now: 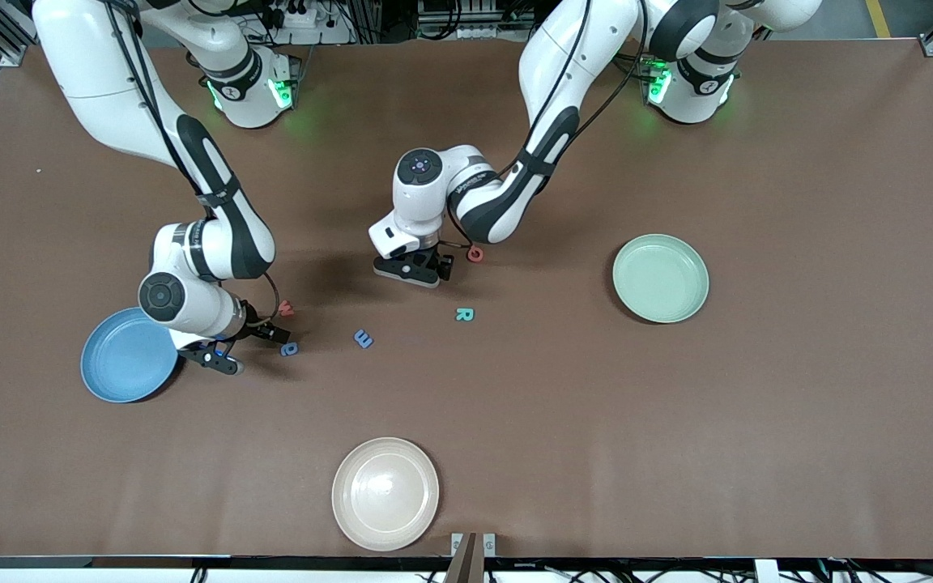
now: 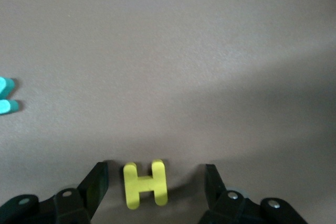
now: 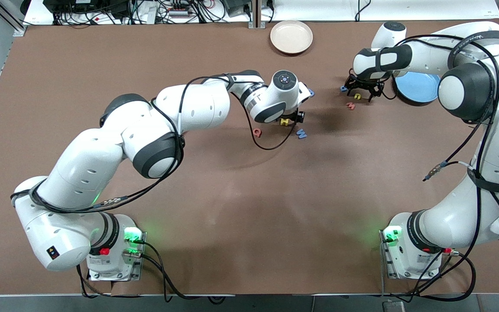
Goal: Sort upper and lower case letters into plates
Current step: 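Drop the H on the green plate while the right gripper drops the n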
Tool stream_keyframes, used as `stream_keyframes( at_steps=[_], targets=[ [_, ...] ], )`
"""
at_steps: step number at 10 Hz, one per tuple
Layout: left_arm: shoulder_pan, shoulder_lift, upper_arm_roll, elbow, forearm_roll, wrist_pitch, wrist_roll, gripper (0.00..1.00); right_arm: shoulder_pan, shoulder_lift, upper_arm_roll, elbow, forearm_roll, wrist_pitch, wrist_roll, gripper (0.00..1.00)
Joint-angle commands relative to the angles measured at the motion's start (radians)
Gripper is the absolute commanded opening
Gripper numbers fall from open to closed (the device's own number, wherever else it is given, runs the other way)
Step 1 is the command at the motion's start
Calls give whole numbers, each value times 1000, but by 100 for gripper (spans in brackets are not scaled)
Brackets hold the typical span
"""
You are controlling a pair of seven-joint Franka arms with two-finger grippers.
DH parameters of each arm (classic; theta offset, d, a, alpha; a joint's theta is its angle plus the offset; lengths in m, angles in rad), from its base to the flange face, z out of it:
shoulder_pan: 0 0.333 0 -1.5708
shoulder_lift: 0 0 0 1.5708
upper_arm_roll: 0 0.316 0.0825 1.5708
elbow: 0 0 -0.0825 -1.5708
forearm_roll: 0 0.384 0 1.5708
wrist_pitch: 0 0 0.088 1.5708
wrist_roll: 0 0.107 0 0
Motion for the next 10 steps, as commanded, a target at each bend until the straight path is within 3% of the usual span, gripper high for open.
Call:
stream_keyframes(
  at_steps=[1,2,3,7,9,10],
  targets=[
    [-20,7,12,20,22,-71,-32,81,-2,-8,-1,4,21,-17,4,55],
    [-20,7,12,20,22,-77,-32,70,-7,-8,1,4,22,-14,4,11],
    [-20,5,13,20,24,-81,-28,55,-12,-11,2,3,24,-12,2,0],
    [-19,5,25,23,24,-81,-25,41,-16,-76,1,-4,22,-46,-48,0],
    [-19,5,25,23,25,-81,-24,19,-83,-106,-2,22,21,-63,-181,0],
    [-19,-1,25,22,27,-85,-19,13,-143,-106,-5,47,18,-86,-283,0]
  ],
)
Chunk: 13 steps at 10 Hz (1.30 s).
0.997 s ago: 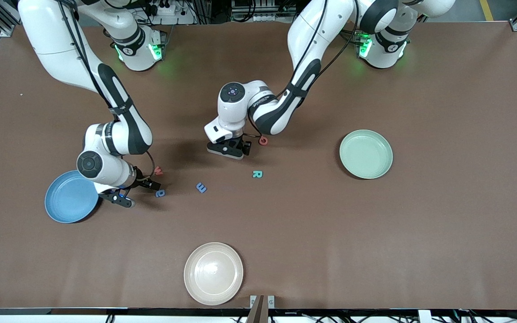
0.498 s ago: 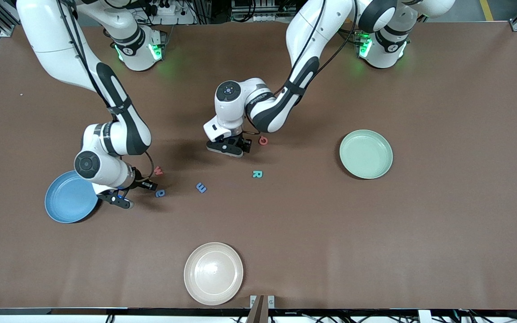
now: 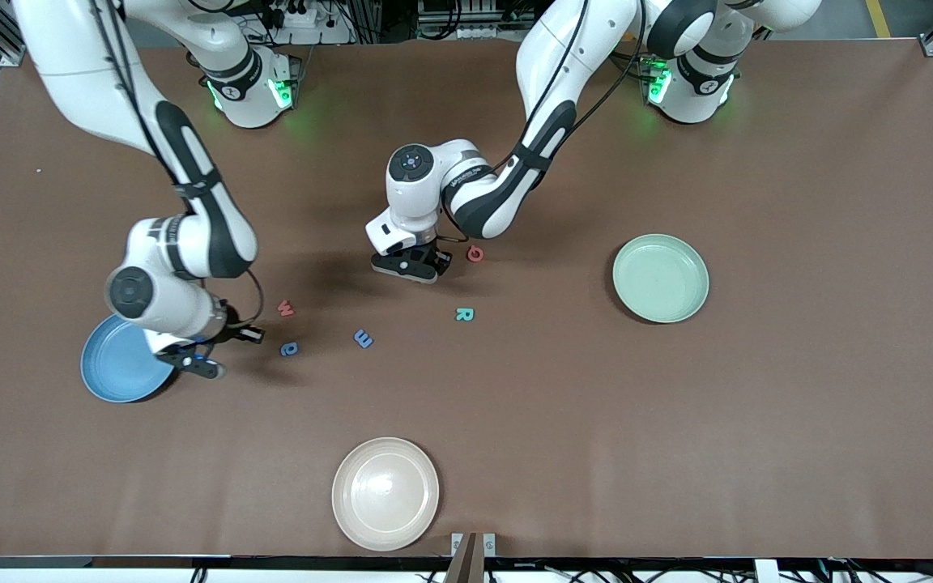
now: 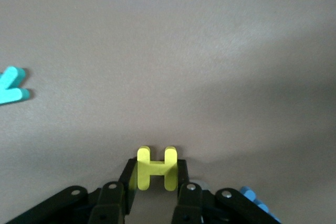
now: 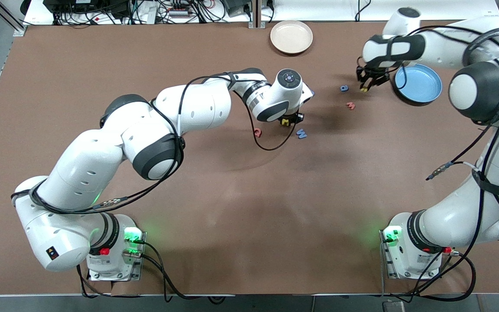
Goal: Sort upper and lower case letters into plates
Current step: 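Drop the H on the green plate while the right gripper drops the n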
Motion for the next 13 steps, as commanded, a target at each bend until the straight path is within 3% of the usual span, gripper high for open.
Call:
stream_keyframes(
  at_steps=[1,3,4,5,6,7,11,13],
  targets=[
    [0,-19,19,0,26,-59,7,13,-154,-22,6,51,3,-63,-240,0],
    [35,-91,16,0,24,-192,115,13,-267,-4,4,119,-8,-109,-386,1],
    [64,-124,15,-10,27,-280,170,13,-308,11,4,138,-26,-109,-406,13],
    [86,-164,16,-11,23,-379,263,13,-331,31,4,148,-34,-109,-410,84],
    [125,-207,15,-31,24,-470,358,13,-341,42,6,150,-33,-108,-413,100],
    [158,-273,16,-95,26,-525,444,13,-328,42,7,150,-30,-109,-401,100],
    [368,-503,10,-379,27,-503,730,14,-223,44,17,164,-20,-111,-387,100],
    [492,-607,7,-601,27,-312,861,15,-143,38,17,136,-19,-112,-382,100]
  ],
)
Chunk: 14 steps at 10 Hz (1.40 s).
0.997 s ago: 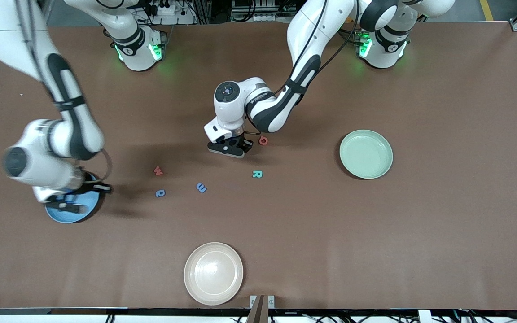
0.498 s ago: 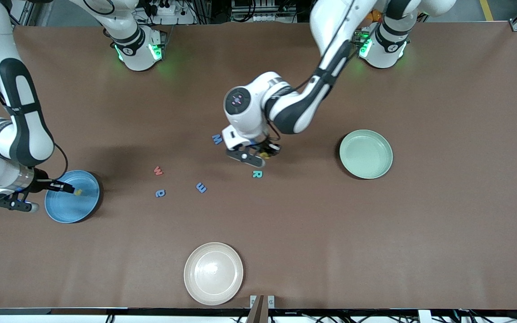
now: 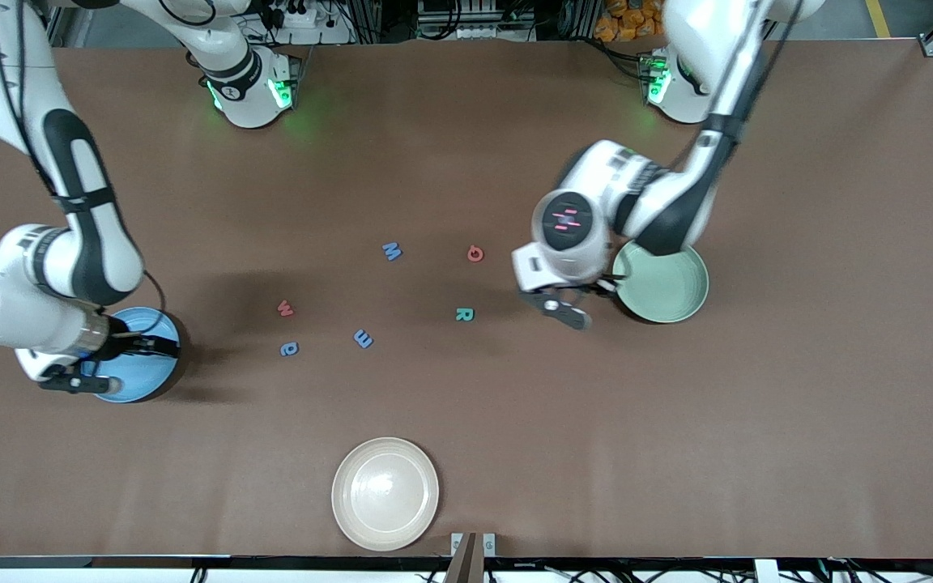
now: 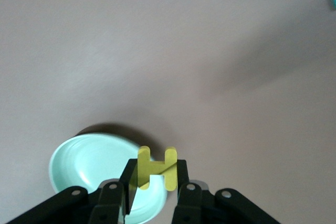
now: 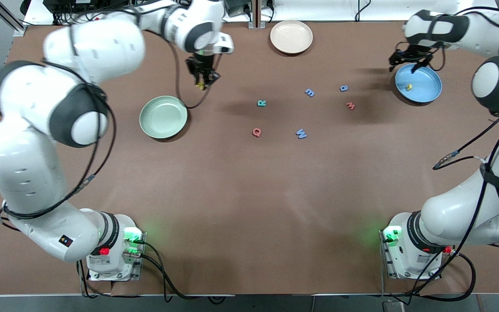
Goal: Sort upper and lower case letters into plates
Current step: 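Drop the H on the green plate while the right gripper drops the n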
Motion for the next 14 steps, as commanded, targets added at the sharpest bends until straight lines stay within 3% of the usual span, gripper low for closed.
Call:
stream_keyframes(
  at_steps=[1,4,5,6,9,10,12,14],
  targets=[
    [117,-145,-20,-308,21,235,135,15,84,-17,0,-55,-5,3,5,100],
    [237,-185,-20,-532,21,511,287,35,254,-129,6,-225,-6,63,-1,100],
    [242,-185,-20,-554,21,536,293,78,302,-143,6,-266,-6,86,-1,100],
    [239,-189,-20,-557,19,537,287,99,346,-158,6,-317,-8,135,-4,100],
    [224,-188,-81,-534,9,532,159,100,400,-153,4,-419,-11,273,-141,100],
    [218,-182,-134,-488,8,511,26,100,393,-151,4,-428,-11,276,-172,100],
    [192,-135,-178,-337,7,381,-165,100,390,-136,3,-426,-16,305,-176,100],
    [72,-79,-176,-237,11,330,-422,100,368,-113,-3,-422,-20,338,-229,100]
  ],
)
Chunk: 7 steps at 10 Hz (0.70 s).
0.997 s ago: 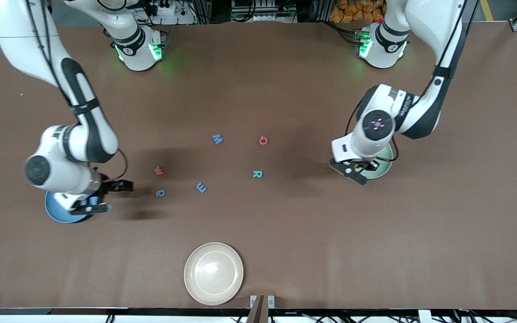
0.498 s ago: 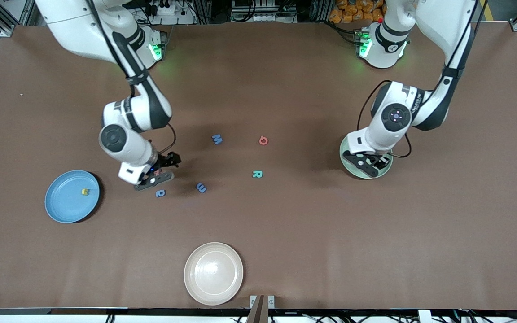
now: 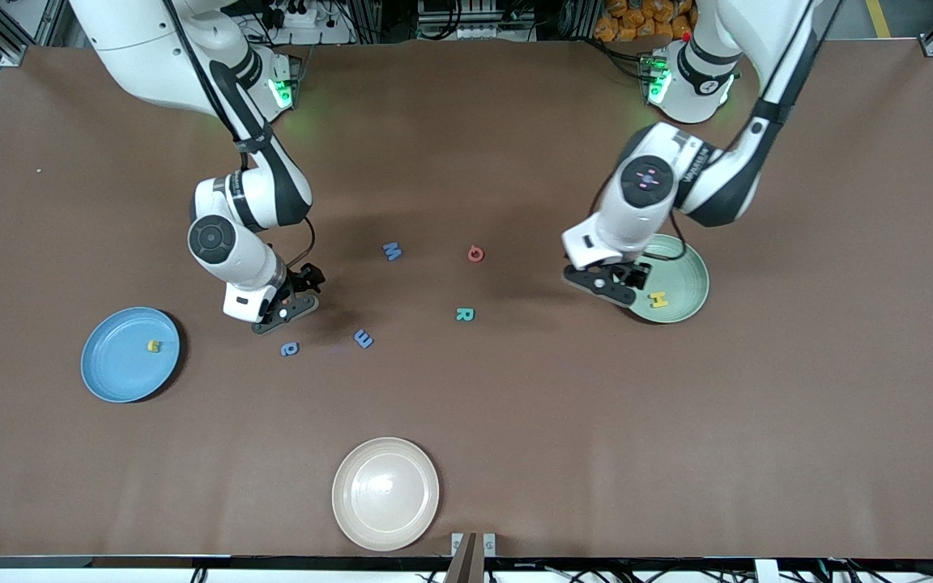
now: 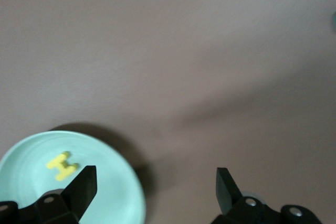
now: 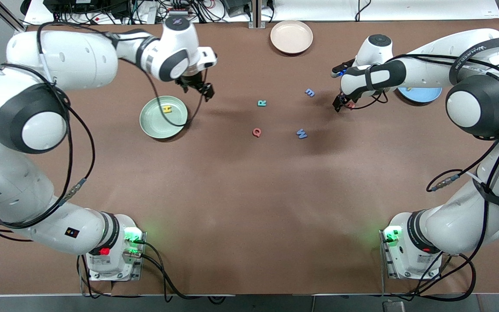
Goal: Sort upper and lower case letters into plates
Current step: 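Grasp the pink Q with the left gripper while the right gripper drops the m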
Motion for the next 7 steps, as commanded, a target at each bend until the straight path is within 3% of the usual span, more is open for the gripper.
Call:
stream_keyframes(
  at_steps=[1,4,5,6,7],
  targets=[
    [-95,82,2,112,13,-42,-236,100,-63,29,3,-17,-17,70,-82,100],
    [-165,110,2,149,14,-42,-434,100,-62,53,3,-14,-14,95,-79,100],
    [-191,110,2,150,16,-42,-498,100,-63,53,3,-14,-14,94,-81,73],
    [-215,111,4,156,18,-40,-543,100,-65,53,3,-14,-14,91,-78,12],
    [-221,133,2,185,18,-40,-575,100,-71,53,3,-12,-13,91,-77,0]
  ],
)
